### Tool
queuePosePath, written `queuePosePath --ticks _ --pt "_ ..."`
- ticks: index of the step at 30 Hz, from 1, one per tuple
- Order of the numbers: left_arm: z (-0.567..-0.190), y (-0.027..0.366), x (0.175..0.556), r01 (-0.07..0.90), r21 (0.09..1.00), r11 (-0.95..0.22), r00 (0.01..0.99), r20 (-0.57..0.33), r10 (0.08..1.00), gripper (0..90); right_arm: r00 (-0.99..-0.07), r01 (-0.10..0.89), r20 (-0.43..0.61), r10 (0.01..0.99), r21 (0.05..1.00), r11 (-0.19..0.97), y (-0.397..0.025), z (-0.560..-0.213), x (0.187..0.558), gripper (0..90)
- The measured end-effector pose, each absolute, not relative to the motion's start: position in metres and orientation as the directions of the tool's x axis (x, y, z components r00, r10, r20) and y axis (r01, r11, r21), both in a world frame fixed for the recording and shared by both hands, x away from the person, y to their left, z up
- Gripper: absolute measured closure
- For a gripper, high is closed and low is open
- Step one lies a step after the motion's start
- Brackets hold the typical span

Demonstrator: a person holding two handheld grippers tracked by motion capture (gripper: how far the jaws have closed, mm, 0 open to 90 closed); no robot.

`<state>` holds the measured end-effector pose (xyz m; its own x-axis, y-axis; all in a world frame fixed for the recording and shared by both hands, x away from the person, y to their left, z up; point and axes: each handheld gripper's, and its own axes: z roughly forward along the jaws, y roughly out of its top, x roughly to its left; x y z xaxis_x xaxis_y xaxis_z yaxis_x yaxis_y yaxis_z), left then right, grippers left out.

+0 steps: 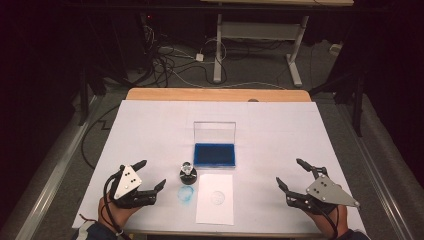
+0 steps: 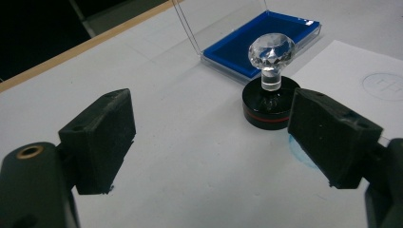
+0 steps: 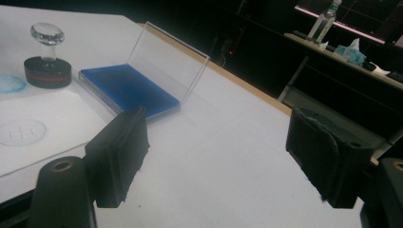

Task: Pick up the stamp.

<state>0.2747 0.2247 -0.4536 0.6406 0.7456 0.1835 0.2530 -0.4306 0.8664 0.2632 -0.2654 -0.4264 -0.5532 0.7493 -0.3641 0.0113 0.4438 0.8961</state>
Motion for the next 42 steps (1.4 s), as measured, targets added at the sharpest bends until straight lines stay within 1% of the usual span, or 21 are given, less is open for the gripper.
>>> queuePosePath --ticks 11,15,16,20,24,28,30,34,42 --pt "-0.454 0.227 0.274 0.262 0.855 -0.447 0.653 0.183 0.735 15.7 -0.561 0.040 -0.345 0.753 0.896 0.441 -0.266 -0.428 0.267 22.3" --pt "-0.451 0.227 0.275 0.252 0.852 -0.458 0.664 0.193 0.723 16.6 -0.564 0.049 -0.346 0.750 0.892 0.449 -0.268 -0.429 0.269 22.4" --pt "-0.450 0.226 0.275 0.268 0.848 -0.458 0.667 0.180 0.724 16.7 -0.562 0.056 -0.342 0.753 0.892 0.448 -0.268 -0.429 0.269 22.4" --pt "-0.445 0.222 0.274 0.266 0.831 -0.490 0.685 0.195 0.702 18.0 -0.562 0.068 -0.340 0.754 0.890 0.452 -0.269 -0.430 0.271 22.6" --pt "-0.439 0.221 0.277 0.276 0.822 -0.499 0.695 0.187 0.694 18.5 -0.568 0.072 -0.341 0.749 0.886 0.459 -0.268 -0.431 0.271 22.6" --pt "-0.433 0.218 0.283 0.292 0.784 -0.547 0.693 0.220 0.686 20.1 -0.578 0.075 -0.344 0.740 0.880 0.468 -0.266 -0.432 0.272 22.6" --pt "-0.429 0.218 0.286 0.299 0.786 -0.541 0.703 0.202 0.682 20.4 -0.584 0.080 -0.342 0.736 0.878 0.471 -0.266 -0.432 0.273 22.6" --pt "-0.422 0.217 0.291 0.299 0.777 -0.554 0.726 0.192 0.660 20.4 -0.594 0.079 -0.350 0.725 0.871 0.485 -0.264 -0.434 0.273 22.7" --pt "-0.407 0.206 0.304 0.310 0.725 -0.615 0.795 0.156 0.585 20.4 -0.594 0.087 -0.353 0.722 0.865 0.495 -0.262 -0.435 0.274 22.8"
